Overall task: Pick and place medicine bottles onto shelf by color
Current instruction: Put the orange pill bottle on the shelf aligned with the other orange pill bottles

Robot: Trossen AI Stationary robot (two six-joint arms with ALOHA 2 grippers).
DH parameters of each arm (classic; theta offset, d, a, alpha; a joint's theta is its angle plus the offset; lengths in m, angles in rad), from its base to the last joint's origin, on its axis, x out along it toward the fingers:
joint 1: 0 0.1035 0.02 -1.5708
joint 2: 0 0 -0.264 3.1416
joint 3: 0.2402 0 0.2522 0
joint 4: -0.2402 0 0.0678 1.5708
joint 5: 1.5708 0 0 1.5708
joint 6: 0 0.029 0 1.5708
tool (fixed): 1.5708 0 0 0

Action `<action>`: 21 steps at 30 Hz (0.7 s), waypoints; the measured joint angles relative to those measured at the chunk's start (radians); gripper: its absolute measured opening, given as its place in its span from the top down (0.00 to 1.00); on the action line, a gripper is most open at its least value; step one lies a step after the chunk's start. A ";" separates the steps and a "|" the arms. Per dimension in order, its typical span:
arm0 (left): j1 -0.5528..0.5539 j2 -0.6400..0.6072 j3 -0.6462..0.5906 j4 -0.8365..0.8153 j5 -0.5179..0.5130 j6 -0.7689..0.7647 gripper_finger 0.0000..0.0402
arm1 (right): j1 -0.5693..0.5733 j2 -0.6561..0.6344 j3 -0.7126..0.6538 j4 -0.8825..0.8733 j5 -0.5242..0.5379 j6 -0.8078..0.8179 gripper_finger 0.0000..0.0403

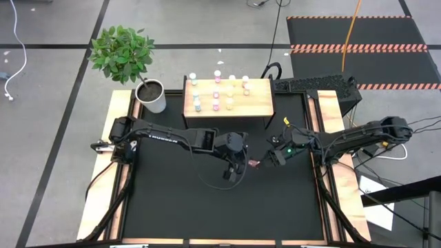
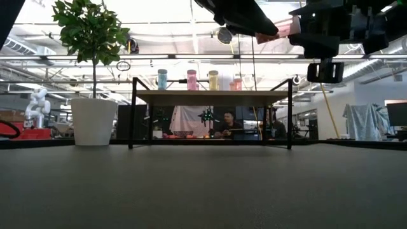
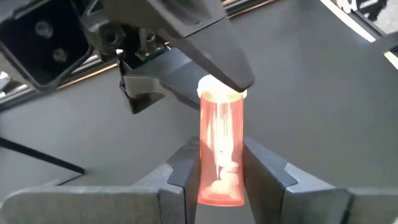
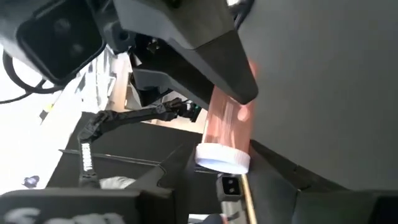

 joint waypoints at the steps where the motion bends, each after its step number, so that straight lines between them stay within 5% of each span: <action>1: 0.003 0.000 0.000 0.001 0.000 -0.008 0.74 | -0.005 0.000 -0.001 0.006 0.000 -0.023 0.66; 15: 0.067 -0.086 0.003 0.087 -0.021 -0.204 0.73 | -0.120 -0.204 0.001 0.028 0.018 -0.399 0.40; 21: 0.107 -0.150 0.001 0.263 0.019 -0.335 0.73 | -0.127 -0.302 0.001 0.064 0.225 -0.648 0.38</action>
